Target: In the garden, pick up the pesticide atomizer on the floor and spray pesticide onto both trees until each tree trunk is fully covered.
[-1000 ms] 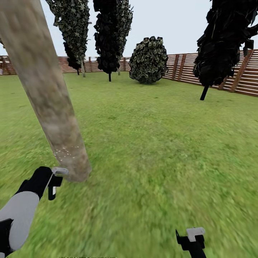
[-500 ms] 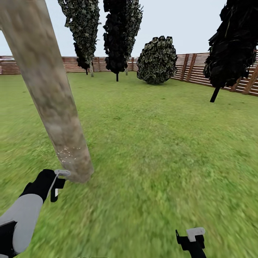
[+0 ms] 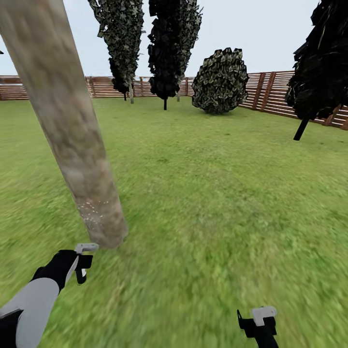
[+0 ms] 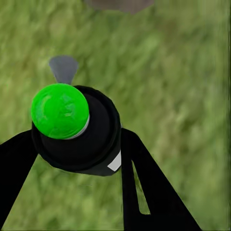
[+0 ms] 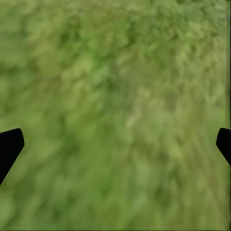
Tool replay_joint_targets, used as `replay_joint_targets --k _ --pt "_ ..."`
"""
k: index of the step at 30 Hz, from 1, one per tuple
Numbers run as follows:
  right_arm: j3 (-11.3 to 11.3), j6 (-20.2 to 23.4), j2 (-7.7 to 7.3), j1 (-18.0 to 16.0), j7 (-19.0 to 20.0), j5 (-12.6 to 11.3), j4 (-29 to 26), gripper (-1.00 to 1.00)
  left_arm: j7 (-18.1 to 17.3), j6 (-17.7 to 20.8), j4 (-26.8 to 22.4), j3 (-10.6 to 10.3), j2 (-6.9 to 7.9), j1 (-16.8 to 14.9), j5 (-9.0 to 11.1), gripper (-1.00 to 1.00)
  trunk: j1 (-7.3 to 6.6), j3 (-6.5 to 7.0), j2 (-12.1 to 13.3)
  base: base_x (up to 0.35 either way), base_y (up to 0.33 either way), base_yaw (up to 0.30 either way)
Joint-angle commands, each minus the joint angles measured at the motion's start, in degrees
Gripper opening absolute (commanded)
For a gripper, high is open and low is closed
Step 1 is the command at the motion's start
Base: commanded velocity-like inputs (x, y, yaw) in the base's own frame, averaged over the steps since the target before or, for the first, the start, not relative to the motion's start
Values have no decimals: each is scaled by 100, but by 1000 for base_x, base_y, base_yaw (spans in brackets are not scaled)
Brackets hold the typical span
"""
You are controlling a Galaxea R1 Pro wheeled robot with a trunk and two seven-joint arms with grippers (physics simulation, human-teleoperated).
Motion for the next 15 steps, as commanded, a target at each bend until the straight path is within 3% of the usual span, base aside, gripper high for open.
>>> replay_joint_targets --k 1,8,12,15 --pt "0 -1 0 0 0 0 0 100 6 -22 -1 2 1 0 -1 -100 0 0 0 197 -209 0" --pt "0 -2 8 0 0 0 0 100 24 -51 10 -12 3 0 -9 -100 0 0 0 170 -228 0" --pt "0 0 9 0 0 0 0 100 355 -60 39 -14 -9 0 8 -100 0 0 0 77 -264 25" --pt "0 0 9 0 0 0 0 100 450 -61 42 -14 -13 0 23 -100 0 0 0 9 -273 208"
